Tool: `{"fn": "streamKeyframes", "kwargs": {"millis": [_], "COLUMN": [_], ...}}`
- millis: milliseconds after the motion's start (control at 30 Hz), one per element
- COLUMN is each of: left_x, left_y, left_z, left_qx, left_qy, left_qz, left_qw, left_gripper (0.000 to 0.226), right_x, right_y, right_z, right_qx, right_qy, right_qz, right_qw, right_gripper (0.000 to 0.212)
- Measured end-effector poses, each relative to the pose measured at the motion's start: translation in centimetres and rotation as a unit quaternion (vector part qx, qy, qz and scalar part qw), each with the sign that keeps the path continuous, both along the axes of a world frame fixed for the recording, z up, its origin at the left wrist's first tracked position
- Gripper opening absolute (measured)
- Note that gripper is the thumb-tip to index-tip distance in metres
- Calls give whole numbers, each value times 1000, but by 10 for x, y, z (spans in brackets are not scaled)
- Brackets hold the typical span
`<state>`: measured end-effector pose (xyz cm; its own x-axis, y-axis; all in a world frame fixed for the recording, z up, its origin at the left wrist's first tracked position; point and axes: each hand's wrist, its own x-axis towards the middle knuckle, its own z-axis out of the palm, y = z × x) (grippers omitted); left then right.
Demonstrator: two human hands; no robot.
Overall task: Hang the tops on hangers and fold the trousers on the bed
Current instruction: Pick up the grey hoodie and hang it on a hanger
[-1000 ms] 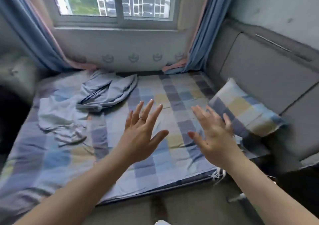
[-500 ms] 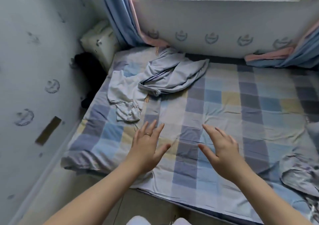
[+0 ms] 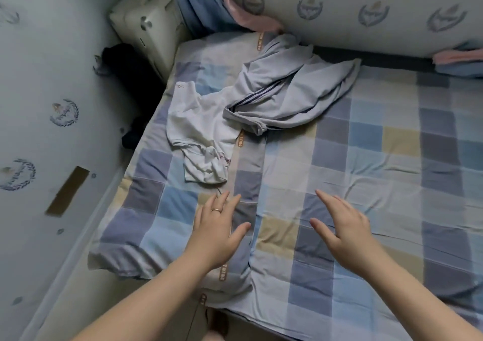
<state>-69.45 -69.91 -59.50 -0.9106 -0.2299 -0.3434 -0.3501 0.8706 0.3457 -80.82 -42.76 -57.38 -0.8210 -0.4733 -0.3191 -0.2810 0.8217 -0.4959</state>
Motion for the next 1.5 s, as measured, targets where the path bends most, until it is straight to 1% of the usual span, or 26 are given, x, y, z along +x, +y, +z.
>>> {"fn": "streamKeyframes", "kwargs": {"millis": [100,200,300,433,533,633,700,733,800,833,933,967,1000,1033,1100,1233,1333,1433,1500], "left_x": [-57,-127,-202,-299,-365,-427,-455,-462,-468,-471,-481,-483,-484,-483,-477,-430,-361,-277,-219], "left_y": [-34,-67,-97,-123,-128,-129,-134,-137,-142,-144,-146,-146,-146,-145,-143,-130,-104,-75,-55], "left_z": [-56,-142,-233,-336,-394,-427,-447,-459,-488,-501,-514,-513,-512,-511,-505,-488,-475,-457,-442], "left_qx": [9,-9,-56,-134,-169,-135,-102,-96,-122,-140,-145,-145,-148,-149,-128,-34,11,7,21], "left_qy": [0,9,27,78,129,204,247,263,304,329,386,389,385,375,344,278,212,129,68], "left_qz": [-19,-68,-116,-138,-110,-54,-20,-3,16,18,20,19,16,12,7,7,6,0,-2], "left_qw": [1000,998,991,978,971,968,963,960,945,934,911,910,911,915,930,960,977,992,997], "left_gripper": [68,69,70,81,93,101,96,88,65,56,38,35,33,30,28,35,36,34,33], "right_x": [-46,-104,-167,-248,-303,-359,-393,-407,-425,-429,-429,-429,-429,-429,-426,-386,-318,-239,-190], "right_y": [-43,-89,-131,-179,-205,-224,-232,-234,-235,-234,-231,-230,-231,-231,-230,-212,-180,-147,-126], "right_z": [-50,-127,-211,-312,-377,-427,-451,-461,-486,-501,-537,-543,-543,-541,-529,-500,-484,-468,-454], "right_qx": [9,21,23,11,1,-7,-11,-2,32,44,22,10,6,10,36,76,112,145,159], "right_qy": [5,33,72,99,114,148,160,165,205,242,350,366,372,367,320,224,187,147,111], "right_qz": [-27,-21,-6,-7,-12,-36,-61,-75,-99,-104,-121,-133,-141,-143,-141,-124,-107,-79,-56], "right_qw": [1000,999,997,995,993,988,985,983,973,964,929,921,917,919,936,964,970,975,979], "right_gripper": [65,66,67,70,75,83,90,92,89,82,45,35,29,26,22,21,20,17,15]}}
